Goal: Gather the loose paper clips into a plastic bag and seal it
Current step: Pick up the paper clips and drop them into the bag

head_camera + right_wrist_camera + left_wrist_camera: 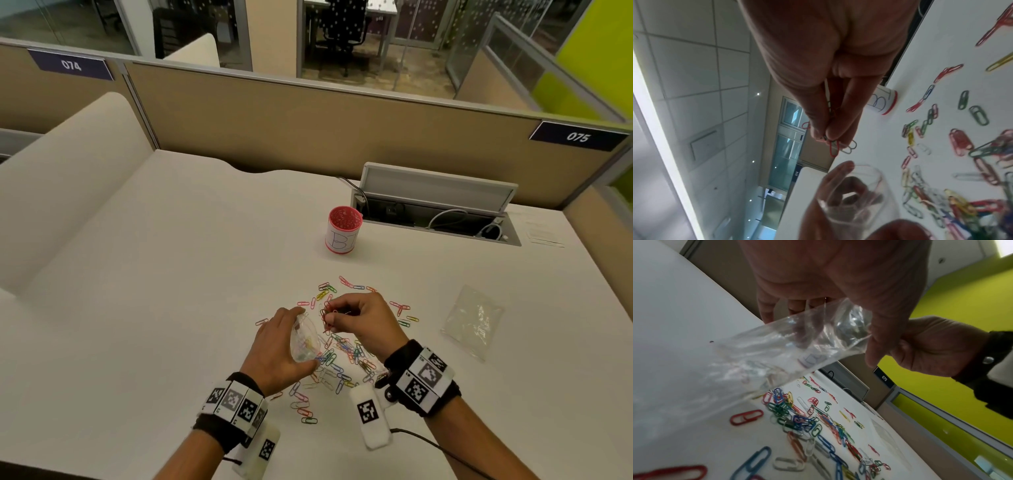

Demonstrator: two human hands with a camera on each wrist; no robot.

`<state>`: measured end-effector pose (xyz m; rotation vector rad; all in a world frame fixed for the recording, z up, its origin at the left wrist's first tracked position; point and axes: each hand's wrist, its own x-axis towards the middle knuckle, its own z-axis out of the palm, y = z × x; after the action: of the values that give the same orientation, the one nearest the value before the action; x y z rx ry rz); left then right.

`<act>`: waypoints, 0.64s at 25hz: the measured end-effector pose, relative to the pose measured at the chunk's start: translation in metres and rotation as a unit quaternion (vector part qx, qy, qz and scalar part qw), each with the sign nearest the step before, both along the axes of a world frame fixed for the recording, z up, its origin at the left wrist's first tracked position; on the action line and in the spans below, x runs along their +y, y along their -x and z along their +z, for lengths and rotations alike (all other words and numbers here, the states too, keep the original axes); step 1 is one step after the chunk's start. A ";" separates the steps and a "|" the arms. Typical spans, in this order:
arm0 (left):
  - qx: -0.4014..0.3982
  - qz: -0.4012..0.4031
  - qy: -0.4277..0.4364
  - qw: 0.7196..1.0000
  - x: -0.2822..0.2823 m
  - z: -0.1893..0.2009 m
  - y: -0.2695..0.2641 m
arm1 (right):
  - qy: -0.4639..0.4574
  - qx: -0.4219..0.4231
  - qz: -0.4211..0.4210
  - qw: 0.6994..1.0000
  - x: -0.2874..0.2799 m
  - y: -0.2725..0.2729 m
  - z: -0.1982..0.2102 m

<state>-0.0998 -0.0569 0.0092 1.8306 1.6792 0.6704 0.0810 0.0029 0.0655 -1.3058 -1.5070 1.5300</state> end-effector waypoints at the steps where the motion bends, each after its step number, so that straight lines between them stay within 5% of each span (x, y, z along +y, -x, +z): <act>1: -0.008 0.000 -0.007 1.000 0.000 0.002 -0.001 | 0.006 0.011 0.009 1.000 -0.002 0.003 0.006; 4: -0.035 0.003 -0.026 0.999 0.002 0.005 -0.003 | 0.007 0.018 0.026 0.999 -0.006 0.011 0.014; 16: -0.081 0.015 -0.037 0.996 0.005 0.007 -0.009 | -0.081 -0.168 0.076 0.980 -0.019 0.027 0.030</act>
<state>-0.0909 -0.0517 0.0164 1.7524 1.5984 0.8797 0.0540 -0.0156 0.0955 -1.4306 -1.9387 1.2871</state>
